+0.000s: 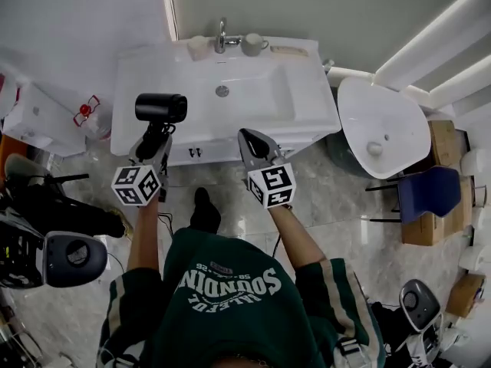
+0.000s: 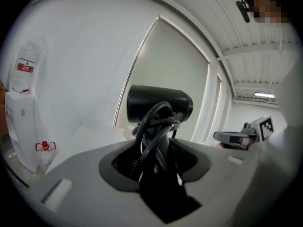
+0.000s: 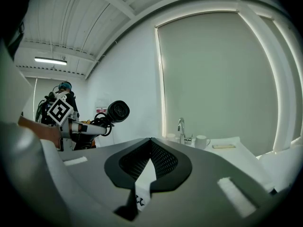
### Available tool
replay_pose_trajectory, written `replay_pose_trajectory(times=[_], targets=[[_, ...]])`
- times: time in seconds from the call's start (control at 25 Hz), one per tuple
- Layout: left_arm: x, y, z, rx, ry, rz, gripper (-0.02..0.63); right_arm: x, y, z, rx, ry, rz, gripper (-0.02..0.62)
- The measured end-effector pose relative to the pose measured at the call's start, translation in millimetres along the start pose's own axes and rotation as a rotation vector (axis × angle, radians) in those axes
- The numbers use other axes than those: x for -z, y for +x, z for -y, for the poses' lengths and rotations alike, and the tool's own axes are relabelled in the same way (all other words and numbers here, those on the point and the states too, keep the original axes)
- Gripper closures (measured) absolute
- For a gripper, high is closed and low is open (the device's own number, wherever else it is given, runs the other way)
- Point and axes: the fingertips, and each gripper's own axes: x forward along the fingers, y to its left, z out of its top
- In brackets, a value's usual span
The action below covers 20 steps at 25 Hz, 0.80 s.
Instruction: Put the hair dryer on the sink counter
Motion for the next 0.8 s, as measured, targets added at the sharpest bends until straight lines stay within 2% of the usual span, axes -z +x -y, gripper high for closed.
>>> replay_pose_trajectory(times=[0.36,0.8], targets=[[-35,60,-90,-0.020,-0.020,-0.029,0.377,-23,116,7,-0.018,0.009,-0.021,0.592],[-65,87,-187,-0.096,-0.042,-0.014,0.377,-31,211,-8,-0.065,0.011,-0.022,0.592]])
